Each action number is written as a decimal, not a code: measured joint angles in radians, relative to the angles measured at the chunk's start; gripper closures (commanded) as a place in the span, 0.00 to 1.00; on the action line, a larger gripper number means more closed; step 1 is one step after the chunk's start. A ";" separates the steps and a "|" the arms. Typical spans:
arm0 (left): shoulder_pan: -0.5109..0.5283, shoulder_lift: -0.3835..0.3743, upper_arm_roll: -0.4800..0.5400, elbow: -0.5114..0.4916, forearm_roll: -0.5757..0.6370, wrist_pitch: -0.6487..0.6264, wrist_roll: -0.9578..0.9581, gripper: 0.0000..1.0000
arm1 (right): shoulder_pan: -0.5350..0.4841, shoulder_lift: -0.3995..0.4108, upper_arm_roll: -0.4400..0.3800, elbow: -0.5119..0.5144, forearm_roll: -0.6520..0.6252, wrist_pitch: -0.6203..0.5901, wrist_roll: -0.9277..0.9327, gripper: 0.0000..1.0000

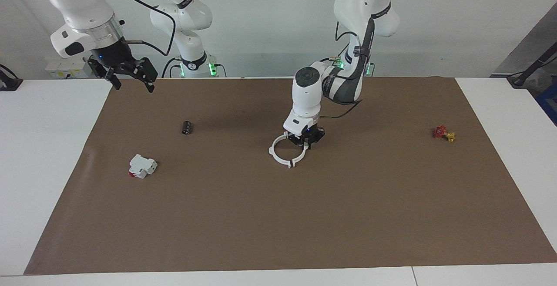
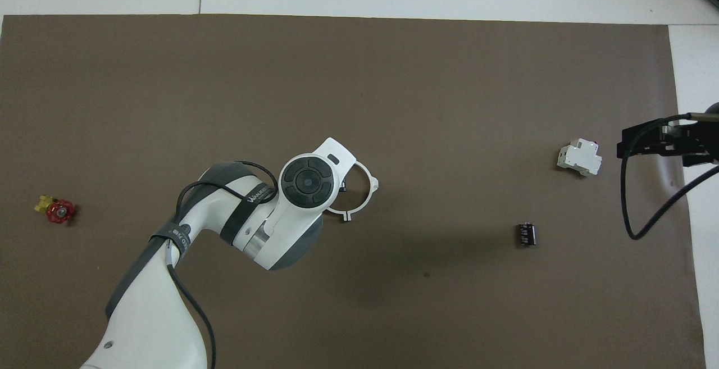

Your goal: Assemble drain pipe with both arms

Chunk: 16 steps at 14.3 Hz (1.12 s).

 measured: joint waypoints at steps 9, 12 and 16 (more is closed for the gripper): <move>0.005 -0.001 0.004 0.004 0.031 -0.013 0.000 1.00 | 0.004 0.000 0.005 0.000 0.000 0.000 0.000 0.00; 0.010 -0.002 0.007 0.004 0.035 -0.014 0.008 1.00 | 0.004 0.000 0.009 0.000 0.000 0.000 0.000 0.00; 0.013 -0.001 0.008 0.004 0.035 -0.013 0.024 1.00 | 0.004 0.000 0.009 0.000 0.000 0.000 0.000 0.00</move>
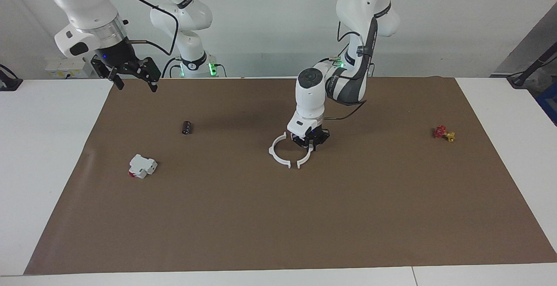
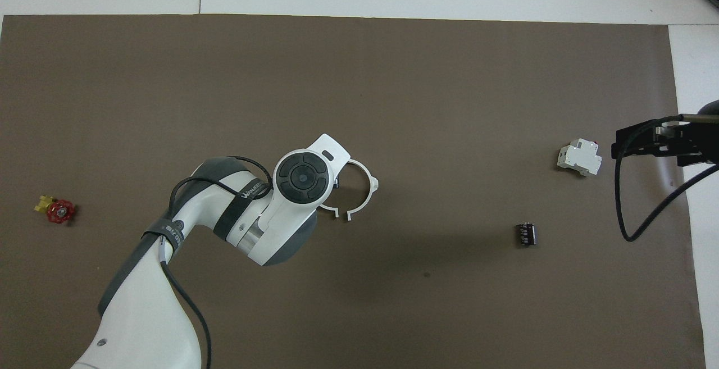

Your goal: Assemble drain pipe with both arms

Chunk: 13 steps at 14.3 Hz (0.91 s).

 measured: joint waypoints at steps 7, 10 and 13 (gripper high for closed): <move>0.001 0.001 -0.001 -0.002 -0.001 0.008 0.010 1.00 | 0.000 0.000 0.000 0.000 0.000 0.000 0.000 0.00; 0.002 0.002 -0.001 -0.002 -0.008 0.011 0.016 1.00 | 0.000 0.000 0.000 0.000 0.000 0.000 0.000 0.00; 0.005 0.004 -0.001 -0.002 -0.026 0.014 0.028 1.00 | 0.000 0.000 0.000 0.000 0.000 0.000 0.000 0.00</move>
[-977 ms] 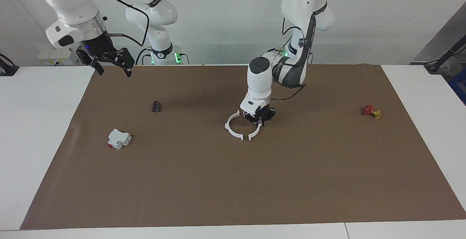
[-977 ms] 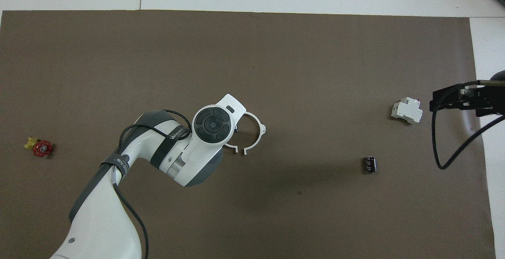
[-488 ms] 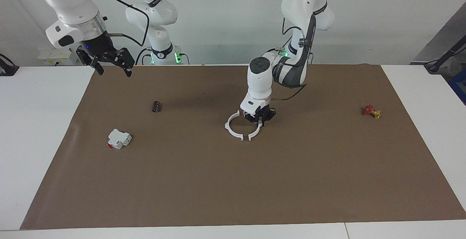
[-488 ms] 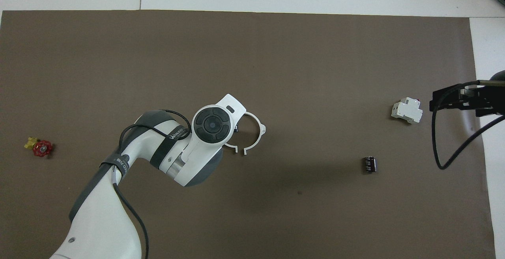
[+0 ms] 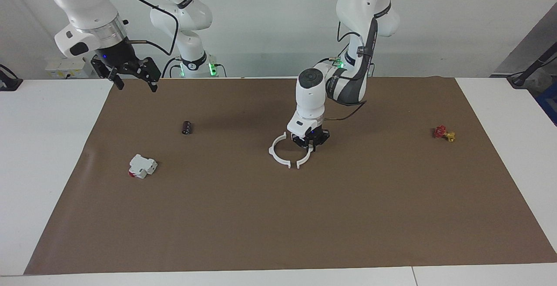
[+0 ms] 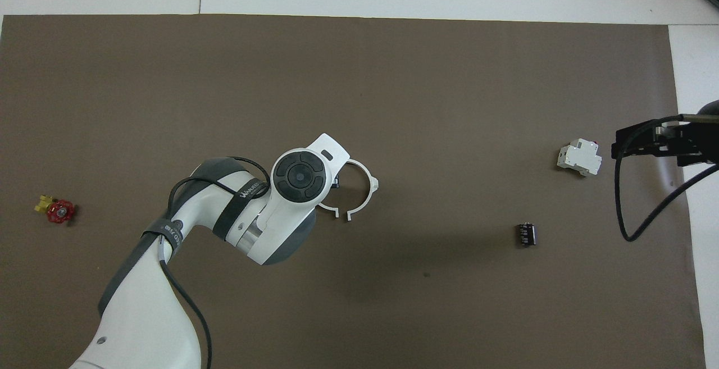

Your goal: Assemble drain pipe with both arms

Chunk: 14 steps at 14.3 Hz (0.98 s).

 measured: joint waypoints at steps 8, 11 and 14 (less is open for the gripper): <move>0.000 0.002 0.000 -0.002 -0.042 0.005 0.011 1.00 | 0.000 0.000 0.000 0.000 0.000 0.000 0.000 0.00; -0.004 0.009 -0.012 -0.003 -0.072 0.030 0.011 1.00 | 0.000 0.000 0.000 0.000 0.000 0.000 0.000 0.00; -0.004 0.009 -0.012 -0.003 -0.073 0.031 0.013 1.00 | 0.000 0.000 0.000 0.000 0.000 0.000 0.000 0.00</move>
